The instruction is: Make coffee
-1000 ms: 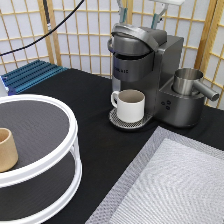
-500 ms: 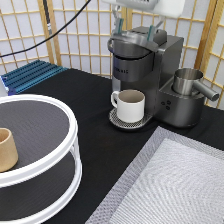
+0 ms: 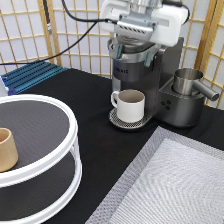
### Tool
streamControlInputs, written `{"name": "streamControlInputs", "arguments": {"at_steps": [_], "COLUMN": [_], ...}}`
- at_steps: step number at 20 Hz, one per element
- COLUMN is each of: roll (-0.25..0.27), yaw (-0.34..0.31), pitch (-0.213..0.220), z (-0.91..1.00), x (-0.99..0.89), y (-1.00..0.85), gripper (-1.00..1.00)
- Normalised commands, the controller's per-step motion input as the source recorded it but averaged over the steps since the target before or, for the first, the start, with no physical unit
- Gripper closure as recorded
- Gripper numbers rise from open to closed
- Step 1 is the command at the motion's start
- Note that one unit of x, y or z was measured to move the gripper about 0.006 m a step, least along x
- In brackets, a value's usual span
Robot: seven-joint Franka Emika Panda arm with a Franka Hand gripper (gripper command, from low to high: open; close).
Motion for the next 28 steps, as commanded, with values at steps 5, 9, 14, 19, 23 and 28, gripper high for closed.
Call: {"name": "streamControlInputs", "arguments": {"at_steps": [5,9,14,19,23,28], "roll": [0.022,0.153,0.071,0.001,0.02,0.075], "yaw": [0.041,0.056,0.159,0.356,0.373,0.367], "pitch": [-0.012,-0.045,-0.084,-0.118,-0.104,-0.054], "z": [0.98,0.63,0.32,0.01,-0.01,-0.23], "x": [0.01,0.05,-0.25,-0.07,0.0,-0.01], "y": [-0.32,-0.85,-0.31,0.04,0.01,0.0], "gripper": [-1.0,-1.0,-1.0,-1.0,-1.0,-1.0]}}
